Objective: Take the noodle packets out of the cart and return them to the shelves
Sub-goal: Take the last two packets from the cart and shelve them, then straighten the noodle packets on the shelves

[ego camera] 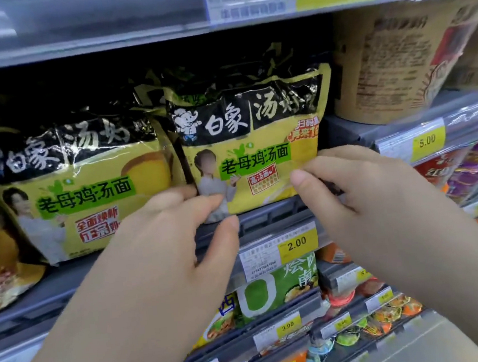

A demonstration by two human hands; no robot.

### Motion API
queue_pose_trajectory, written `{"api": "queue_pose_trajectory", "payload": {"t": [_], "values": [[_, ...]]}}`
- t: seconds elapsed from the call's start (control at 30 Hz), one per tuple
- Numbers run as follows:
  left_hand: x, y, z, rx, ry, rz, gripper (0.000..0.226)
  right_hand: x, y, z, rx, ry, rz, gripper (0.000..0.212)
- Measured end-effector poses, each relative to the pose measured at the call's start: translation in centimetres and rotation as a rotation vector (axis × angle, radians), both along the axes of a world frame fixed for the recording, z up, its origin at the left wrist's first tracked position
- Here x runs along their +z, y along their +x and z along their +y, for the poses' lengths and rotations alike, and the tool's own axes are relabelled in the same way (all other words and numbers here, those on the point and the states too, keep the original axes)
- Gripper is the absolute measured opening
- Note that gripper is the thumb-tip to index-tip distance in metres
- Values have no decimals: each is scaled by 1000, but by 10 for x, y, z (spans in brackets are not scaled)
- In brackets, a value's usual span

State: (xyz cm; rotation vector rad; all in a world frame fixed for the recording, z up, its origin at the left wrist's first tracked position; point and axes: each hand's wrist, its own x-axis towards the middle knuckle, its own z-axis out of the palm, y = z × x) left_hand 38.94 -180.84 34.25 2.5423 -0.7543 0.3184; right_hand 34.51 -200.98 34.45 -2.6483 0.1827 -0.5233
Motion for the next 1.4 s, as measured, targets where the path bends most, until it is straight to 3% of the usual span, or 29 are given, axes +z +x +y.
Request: {"api": "queue_pose_trajectory", "payload": {"t": [0.1,0.43,0.6,0.7,0.9,1.4], "values": [[-7,4,-2,47,-15,-18,66,1,3,4,-35,-55,89,52],[8,-3,0,32,-3,85,63,8,1,0,14,-5,174,57],[6,-33,27,41,-103,100,57,3,-20,11,-11,-128,-20,43],[5,-50,46,92,-199,94,47,6,-26,30,131,-76,-54,49],[21,-83,100,223,-311,12,48,29,-20,99,481,72,-106,37],[47,-184,291,668,-344,20,47,60,-41,282,882,305,-106,28]]}}
